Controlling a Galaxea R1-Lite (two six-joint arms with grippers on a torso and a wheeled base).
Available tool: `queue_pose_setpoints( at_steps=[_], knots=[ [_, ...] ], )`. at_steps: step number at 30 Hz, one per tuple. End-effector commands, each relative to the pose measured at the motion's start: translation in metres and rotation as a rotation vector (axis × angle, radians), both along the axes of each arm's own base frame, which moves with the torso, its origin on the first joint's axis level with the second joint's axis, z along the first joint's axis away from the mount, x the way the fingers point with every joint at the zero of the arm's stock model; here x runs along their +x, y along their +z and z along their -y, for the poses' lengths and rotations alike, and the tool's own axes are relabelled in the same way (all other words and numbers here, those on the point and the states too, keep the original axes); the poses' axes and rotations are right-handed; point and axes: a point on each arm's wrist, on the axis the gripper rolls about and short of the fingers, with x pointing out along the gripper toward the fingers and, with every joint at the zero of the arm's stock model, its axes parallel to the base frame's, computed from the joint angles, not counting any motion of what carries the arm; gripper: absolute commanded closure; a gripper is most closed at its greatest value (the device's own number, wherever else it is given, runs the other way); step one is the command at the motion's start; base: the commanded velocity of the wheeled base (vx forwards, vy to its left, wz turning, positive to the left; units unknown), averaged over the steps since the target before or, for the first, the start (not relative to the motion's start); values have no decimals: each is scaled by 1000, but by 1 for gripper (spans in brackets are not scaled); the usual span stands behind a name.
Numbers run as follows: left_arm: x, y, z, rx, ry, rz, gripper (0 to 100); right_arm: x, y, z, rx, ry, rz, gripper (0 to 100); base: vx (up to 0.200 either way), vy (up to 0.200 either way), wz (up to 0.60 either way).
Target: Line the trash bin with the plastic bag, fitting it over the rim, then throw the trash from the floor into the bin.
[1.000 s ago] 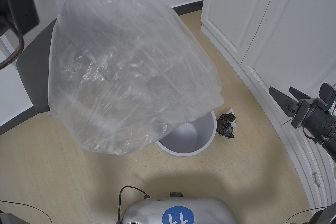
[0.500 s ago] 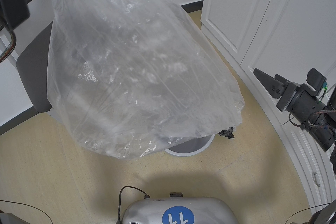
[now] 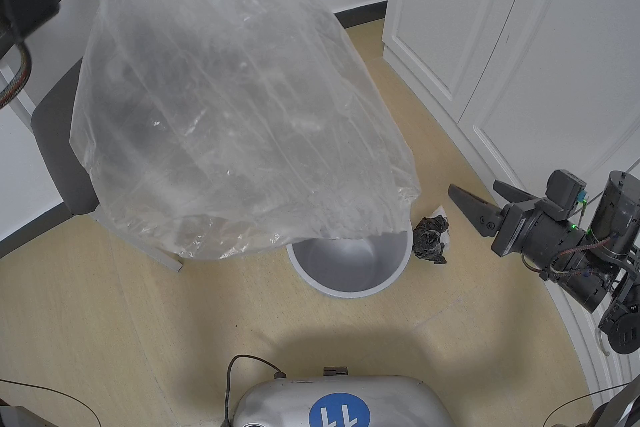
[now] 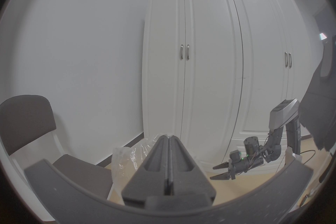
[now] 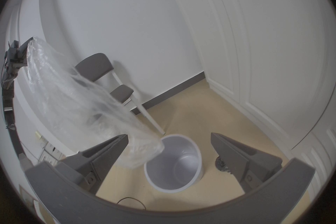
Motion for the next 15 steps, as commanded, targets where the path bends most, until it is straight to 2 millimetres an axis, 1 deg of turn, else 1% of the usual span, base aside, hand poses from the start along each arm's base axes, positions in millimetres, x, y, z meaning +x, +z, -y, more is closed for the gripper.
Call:
queue_pose_setpoints(
  at_steps=[1,8,11,15],
  knots=[
    [-5,2,2,-7,-35,2,100,6,-11,-7,-8,30,-43,0,0,0,0],
    [-9,3,1,-10,-54,3,100,17,-20,-14,54,54,-64,0,0,0,0],
    [-13,3,1,-9,-73,4,100,23,-21,-16,88,53,-57,0,0,0,0],
    [-16,2,2,-6,-95,3,100,26,-19,-16,123,54,-41,0,0,0,0]
  ],
)
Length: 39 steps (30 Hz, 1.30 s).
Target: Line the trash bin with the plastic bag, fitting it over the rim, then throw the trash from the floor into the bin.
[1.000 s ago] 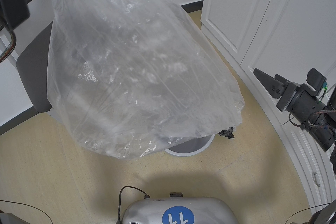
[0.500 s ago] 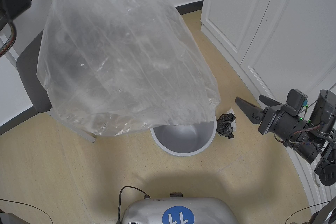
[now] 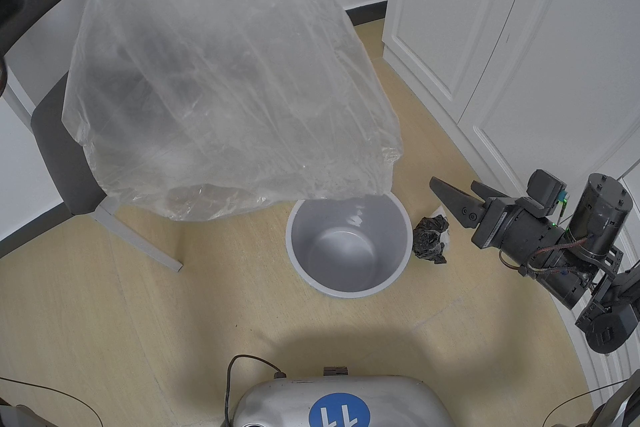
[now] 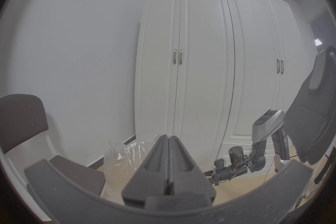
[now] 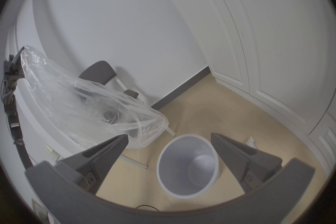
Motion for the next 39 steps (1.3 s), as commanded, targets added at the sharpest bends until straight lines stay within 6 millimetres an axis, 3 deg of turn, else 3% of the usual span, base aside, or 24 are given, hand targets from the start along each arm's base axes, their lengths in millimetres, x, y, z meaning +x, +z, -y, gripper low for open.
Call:
queue_pose_setpoints(
  at_steps=[1,14,39],
  knots=[
    [-3,-1,1,4,-20,-1,100,7,-7,-1,1,-7,-19,0,0,0,0],
    [-4,0,6,4,-47,3,100,27,-3,10,67,-25,-27,0,0,0,0],
    [-6,17,30,-38,-106,9,100,22,-17,9,37,44,-78,0,0,0,0]
  ],
)
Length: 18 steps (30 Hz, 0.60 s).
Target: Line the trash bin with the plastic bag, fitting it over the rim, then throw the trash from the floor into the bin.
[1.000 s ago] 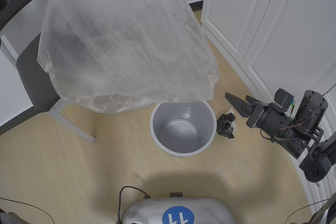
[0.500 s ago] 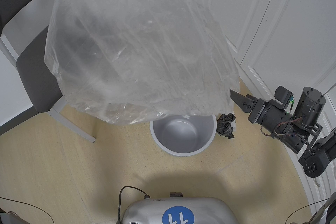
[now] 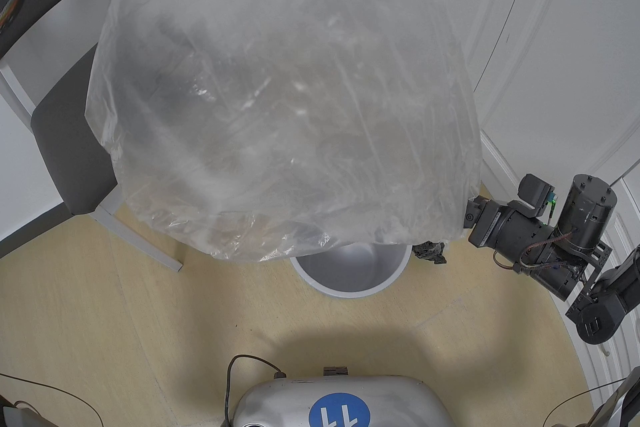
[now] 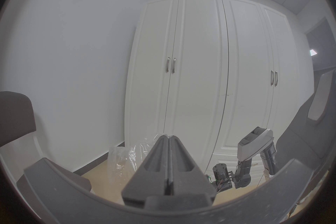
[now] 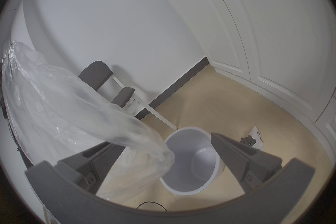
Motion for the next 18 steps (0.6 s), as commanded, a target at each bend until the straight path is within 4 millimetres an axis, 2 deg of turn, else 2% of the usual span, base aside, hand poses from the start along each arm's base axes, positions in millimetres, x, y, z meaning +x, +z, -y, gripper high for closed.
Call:
queue_pose_setpoints(
  at_steps=[1,18],
  knots=[
    [0,0,5,4,-8,-1,100,-1,0,0,0,0,2,0,0,0,0],
    [-10,13,5,-34,-59,13,100,-2,-1,5,-3,16,-3,0,0,0,0]
  ],
)
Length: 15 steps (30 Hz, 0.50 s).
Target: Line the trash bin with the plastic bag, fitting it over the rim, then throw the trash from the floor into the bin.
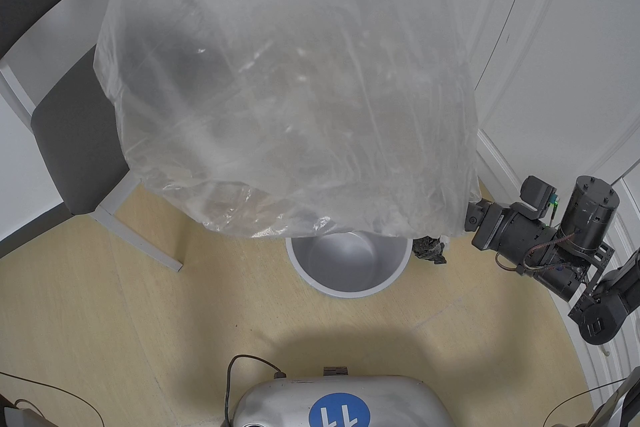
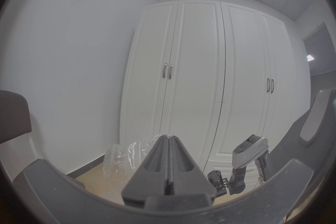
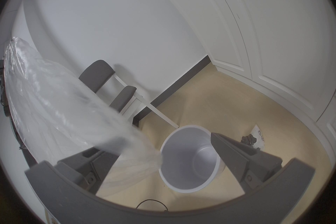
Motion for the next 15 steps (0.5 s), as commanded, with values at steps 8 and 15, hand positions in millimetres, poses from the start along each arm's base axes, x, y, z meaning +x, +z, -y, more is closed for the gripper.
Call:
queue_pose_setpoints(
  at_steps=[8,15],
  knots=[
    [-7,0,4,0,-44,-2,100,1,4,5,9,-17,15,0,0,0,0],
    [-8,-1,6,7,-48,-2,100,-1,4,6,7,-7,12,100,0,0,0]
  ],
)
